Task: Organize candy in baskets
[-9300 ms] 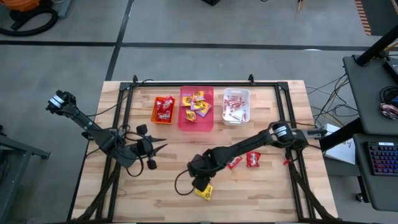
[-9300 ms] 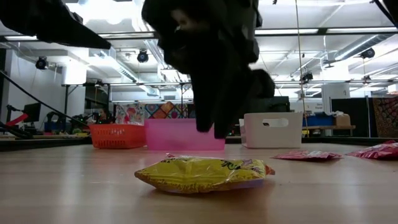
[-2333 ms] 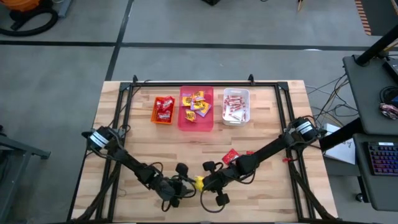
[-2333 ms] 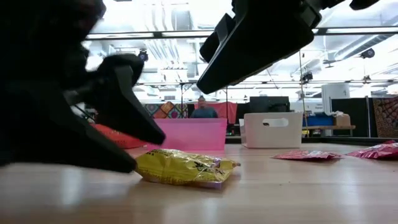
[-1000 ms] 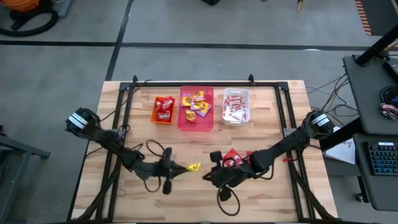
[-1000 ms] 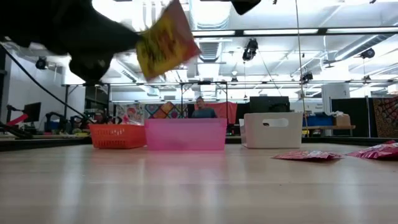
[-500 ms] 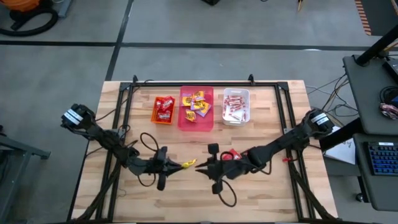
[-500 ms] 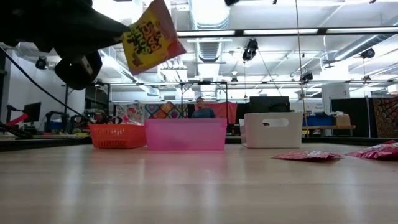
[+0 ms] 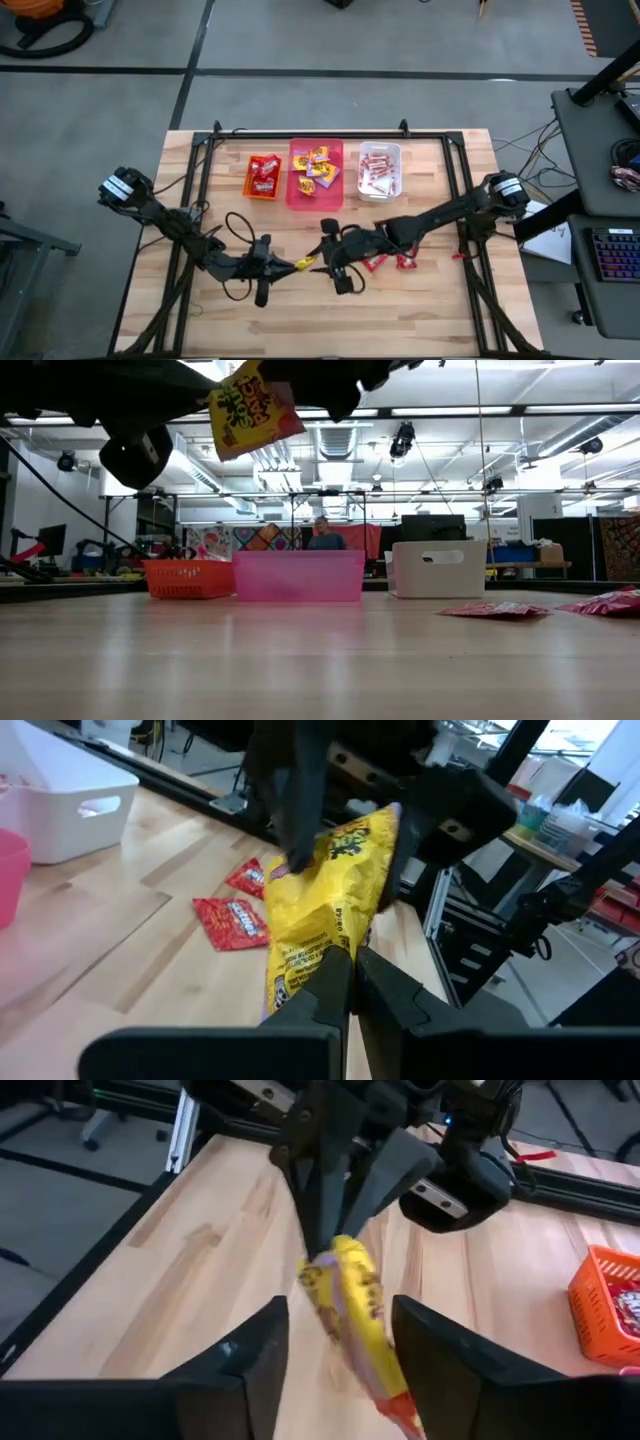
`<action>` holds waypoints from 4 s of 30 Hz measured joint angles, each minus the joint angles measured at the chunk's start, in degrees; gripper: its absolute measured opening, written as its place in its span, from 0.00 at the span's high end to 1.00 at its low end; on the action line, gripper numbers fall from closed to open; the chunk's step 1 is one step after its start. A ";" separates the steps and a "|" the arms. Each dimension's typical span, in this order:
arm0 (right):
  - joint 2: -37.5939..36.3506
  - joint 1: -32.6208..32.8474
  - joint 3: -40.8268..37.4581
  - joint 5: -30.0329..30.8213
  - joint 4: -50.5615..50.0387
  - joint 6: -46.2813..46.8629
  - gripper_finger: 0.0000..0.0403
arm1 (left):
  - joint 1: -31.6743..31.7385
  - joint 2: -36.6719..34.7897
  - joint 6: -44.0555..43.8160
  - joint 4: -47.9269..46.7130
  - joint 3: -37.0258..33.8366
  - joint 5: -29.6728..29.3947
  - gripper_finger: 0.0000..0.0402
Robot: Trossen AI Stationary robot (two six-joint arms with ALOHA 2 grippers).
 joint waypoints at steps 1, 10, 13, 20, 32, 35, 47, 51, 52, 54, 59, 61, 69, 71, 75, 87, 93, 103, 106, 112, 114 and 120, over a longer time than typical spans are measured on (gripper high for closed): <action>0.12 -0.65 -0.02 -1.15 0.13 -0.08 0.59 | 0.00 0.00 0.48 0.02 0.16 -0.04 1.00; 0.29 -4.39 -0.02 -7.69 1.58 -6.33 0.95 | 0.84 -0.32 4.08 -0.26 1.11 -2.14 1.00; 0.17 -6.06 0.23 -7.92 1.18 -6.49 0.97 | 1.60 -2.12 5.57 -1.16 0.26 -4.18 1.00; -0.23 -14.83 2.61 -14.29 -4.53 0.03 0.98 | 6.14 -12.43 10.58 -12.28 -1.69 -5.07 1.00; -0.15 -33.78 3.14 -13.42 -11.88 19.06 0.98 | 16.16 -28.59 17.00 -33.85 -1.97 -4.39 1.00; -0.11 -35.48 1.14 -13.09 -12.44 22.30 0.98 | 17.35 -31.21 19.41 -35.55 -1.98 -4.41 1.00; -0.10 -32.06 -5.88 1.62 -6.41 33.31 0.97 | 17.79 -33.99 28.40 -35.75 -1.22 -13.04 1.00; -0.10 -30.58 -6.22 1.70 -5.72 33.90 0.93 | 17.79 -34.01 30.91 -35.62 -0.12 -14.38 1.00; -0.10 -30.19 -6.22 1.72 -5.76 33.91 0.91 | 17.79 -33.99 31.27 -35.56 0.27 -14.38 1.00; -0.10 -29.56 -6.22 1.96 -5.81 33.87 0.87 | 17.79 -33.99 31.67 -35.55 1.05 -14.39 1.00; -0.10 -29.42 -6.21 4.75 -6.46 33.82 0.76 | 17.79 -33.99 32.31 -35.51 2.41 -14.38 1.00; -0.10 -29.68 -5.91 4.87 -6.79 33.56 0.72 | 17.79 -33.99 32.31 -35.84 2.80 -14.35 1.00; -1.98 -28.44 -1.72 -8.08 -7.99 30.98 0.64 | 17.70 -33.77 31.66 -36.84 2.18 -14.35 1.00; -2.77 -27.00 -0.21 -11.75 -10.37 31.31 0.64 | 17.70 -33.77 31.12 -37.81 2.00 -14.35 1.00; -3.53 -22.83 3.58 -15.63 -21.74 31.57 0.65 | 17.70 -33.77 29.31 -40.41 1.92 -14.33 1.00; -0.57 -11.35 10.25 -14.63 -67.69 46.09 0.63 | 17.70 -33.60 24.75 -43.20 1.79 -14.31 1.00; -0.02 -8.41 7.25 -13.67 -68.57 39.07 0.55 | 17.70 -32.86 25.24 -43.23 1.74 -14.31 1.00; -0.06 -0.88 1.27 -1.55 -60.27 5.64 0.51 | 17.70 -30.42 25.84 -43.04 1.86 -14.29 1.00; -0.07 -2.28 0.24 -1.72 -56.39 7.39 0.51 | 17.70 -29.52 25.80 -43.06 1.92 -14.29 1.00; -0.08 -5.27 -3.84 -3.53 -52.78 6.95 0.51 | 17.70 -28.15 25.60 -42.91 2.76 -14.27 1.00; -0.08 -5.63 -6.24 -3.88 -50.34 6.28 0.51 | 17.70 -27.65 24.93 -42.84 3.11 -14.21 1.00; -0.32 -6.06 -11.71 -5.00 -42.81 5.42 0.51 | 17.70 -26.84 24.18 -42.80 3.15 -13.09 1.00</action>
